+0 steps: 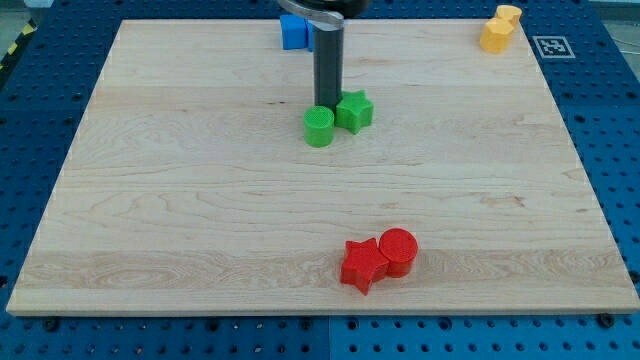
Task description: Separate green circle from green star
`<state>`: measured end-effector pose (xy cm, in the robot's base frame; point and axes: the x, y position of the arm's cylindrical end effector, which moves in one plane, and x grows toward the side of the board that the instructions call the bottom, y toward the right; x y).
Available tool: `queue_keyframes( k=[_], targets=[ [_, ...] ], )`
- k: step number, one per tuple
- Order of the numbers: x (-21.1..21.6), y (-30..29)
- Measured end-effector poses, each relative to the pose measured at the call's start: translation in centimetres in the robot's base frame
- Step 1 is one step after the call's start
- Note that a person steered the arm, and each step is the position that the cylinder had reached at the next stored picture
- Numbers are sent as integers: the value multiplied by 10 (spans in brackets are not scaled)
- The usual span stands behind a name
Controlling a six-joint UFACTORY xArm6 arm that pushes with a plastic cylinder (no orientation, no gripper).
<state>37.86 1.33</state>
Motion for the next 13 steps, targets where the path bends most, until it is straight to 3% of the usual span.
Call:
queue_keyframes(
  k=[2,7,9,13],
  targets=[
    [26,14],
    [19,13],
    [15,-30],
    [16,-49]
  ],
)
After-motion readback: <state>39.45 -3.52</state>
